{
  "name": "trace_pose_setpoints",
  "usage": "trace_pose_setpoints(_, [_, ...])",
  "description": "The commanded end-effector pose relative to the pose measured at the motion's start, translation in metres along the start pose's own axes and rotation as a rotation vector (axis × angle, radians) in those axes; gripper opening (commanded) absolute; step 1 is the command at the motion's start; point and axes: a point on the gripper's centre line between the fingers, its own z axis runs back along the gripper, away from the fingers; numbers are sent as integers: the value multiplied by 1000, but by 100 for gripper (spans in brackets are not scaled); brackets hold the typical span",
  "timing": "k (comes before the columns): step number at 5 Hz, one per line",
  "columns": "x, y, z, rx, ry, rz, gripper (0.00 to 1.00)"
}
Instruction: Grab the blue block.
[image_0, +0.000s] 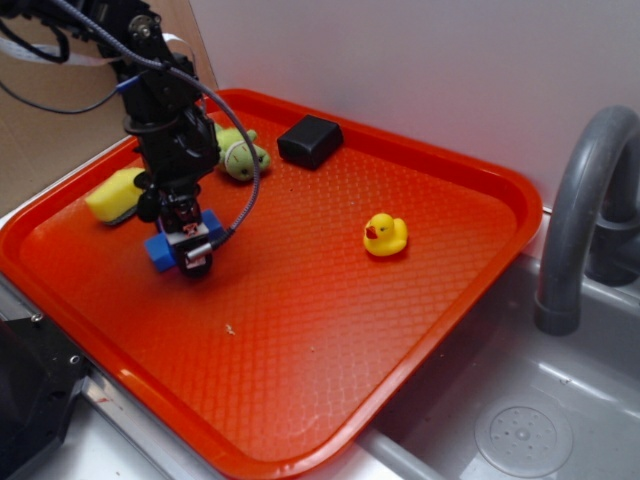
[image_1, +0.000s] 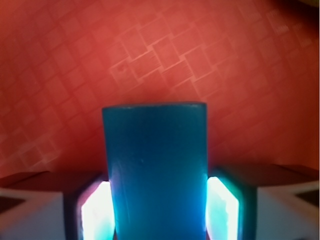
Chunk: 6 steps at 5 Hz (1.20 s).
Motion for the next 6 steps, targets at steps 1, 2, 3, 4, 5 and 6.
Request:
trace_pose_setpoints(1, [-6, -19, 36, 33, -30, 50, 0])
trace_pose_setpoints(2, [-17, -25, 85, 4, -1, 206, 0])
trace_pose_setpoints(3, [-36, -33, 133, -24, -59, 291, 0])
trace_pose_setpoints(4, [-53, -34, 181, -28, -79, 335, 0])
trace_pose_setpoints(5, [-57, -27, 196, -31, -115, 372, 0])
trace_pose_setpoints(6, [-42, -21, 189, -21, -122, 343, 0])
